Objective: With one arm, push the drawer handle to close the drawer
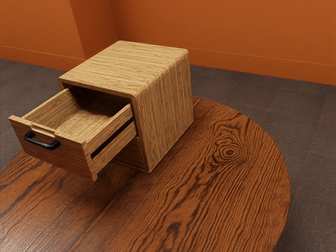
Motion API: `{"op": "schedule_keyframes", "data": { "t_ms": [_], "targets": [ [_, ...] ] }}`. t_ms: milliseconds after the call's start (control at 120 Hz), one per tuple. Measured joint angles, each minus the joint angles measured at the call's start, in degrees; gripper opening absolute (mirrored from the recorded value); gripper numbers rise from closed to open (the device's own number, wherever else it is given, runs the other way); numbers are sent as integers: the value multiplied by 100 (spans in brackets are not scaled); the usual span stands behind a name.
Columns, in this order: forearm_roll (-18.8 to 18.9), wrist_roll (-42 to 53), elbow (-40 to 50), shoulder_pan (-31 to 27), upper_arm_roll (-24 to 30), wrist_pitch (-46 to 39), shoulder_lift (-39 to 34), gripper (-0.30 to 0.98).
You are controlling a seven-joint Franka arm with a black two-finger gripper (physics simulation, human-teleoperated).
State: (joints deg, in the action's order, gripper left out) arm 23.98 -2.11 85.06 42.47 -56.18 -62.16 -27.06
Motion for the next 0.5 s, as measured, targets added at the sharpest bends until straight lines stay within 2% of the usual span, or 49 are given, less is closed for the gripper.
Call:
{"op": "schedule_keyframes", "data": {
  "t_ms": [67, 133, 342, 500],
  "targets": [
    [91, -26, -529, -2, 514, -139, 8, 69],
    [47, -60, -577, 77, 865, -236, 89, 69],
    [-96, -246, -474, 295, 761, -403, 474, 68],
    [-364, -421, -195, 214, 810, -457, 915, 31]
  ]
}}
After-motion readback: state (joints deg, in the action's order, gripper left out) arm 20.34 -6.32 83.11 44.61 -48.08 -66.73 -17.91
